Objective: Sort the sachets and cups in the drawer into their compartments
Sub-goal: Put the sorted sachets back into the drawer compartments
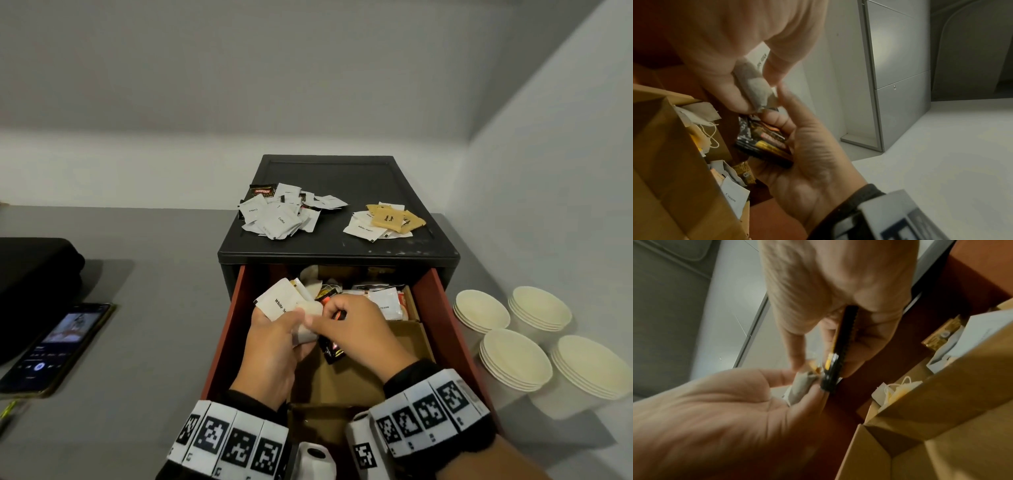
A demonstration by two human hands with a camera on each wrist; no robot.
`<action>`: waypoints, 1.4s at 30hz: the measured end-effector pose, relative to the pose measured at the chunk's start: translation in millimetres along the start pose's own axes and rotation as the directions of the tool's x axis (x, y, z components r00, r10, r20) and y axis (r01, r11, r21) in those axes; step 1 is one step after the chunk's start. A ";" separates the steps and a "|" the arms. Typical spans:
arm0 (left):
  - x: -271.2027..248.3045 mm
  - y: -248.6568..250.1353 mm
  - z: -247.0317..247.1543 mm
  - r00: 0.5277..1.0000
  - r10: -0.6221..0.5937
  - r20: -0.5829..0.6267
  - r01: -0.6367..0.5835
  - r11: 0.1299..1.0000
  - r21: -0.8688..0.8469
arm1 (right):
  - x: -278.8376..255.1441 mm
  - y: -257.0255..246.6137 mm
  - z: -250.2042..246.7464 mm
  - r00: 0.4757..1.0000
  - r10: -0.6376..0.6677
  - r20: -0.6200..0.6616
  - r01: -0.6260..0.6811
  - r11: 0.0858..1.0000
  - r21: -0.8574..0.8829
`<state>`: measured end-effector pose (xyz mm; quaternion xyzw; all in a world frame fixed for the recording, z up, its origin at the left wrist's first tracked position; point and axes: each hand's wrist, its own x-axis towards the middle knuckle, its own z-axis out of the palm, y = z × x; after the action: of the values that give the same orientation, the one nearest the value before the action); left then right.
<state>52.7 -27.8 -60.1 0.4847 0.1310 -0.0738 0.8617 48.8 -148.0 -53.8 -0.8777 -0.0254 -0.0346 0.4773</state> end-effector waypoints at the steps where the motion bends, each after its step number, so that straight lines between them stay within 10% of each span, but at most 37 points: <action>1: -0.1 -0.2 -0.6 1.000 -0.008 -0.013 0.008 1.000 -0.008 | 0.7 1.5 1.4 1.000 0.014 0.002 -0.014 1.000 -0.009; 17: 0.3 9.4 -0.8 0.991 -0.091 -0.101 0.075 0.985 -0.154 | 24.8 20.9 -0.1 0.926 0.376 0.005 -0.358 0.877 0.322; 31: -4.0 5.9 5.6 0.981 -0.192 -0.011 0.192 0.981 0.022 | 8.9 0.3 2.1 0.995 0.060 0.085 -0.046 0.987 -0.157; 42: -2.9 4.7 5.5 0.989 -0.143 0.024 0.138 0.978 0.157 | 12.5 2.5 -6.7 0.997 0.072 0.020 -0.071 0.996 -0.057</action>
<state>52.0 -30.1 -52.7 0.5383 0.1438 -0.1530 0.8162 61.2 -154.8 -51.2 -0.8915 0.0016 -0.0085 0.4530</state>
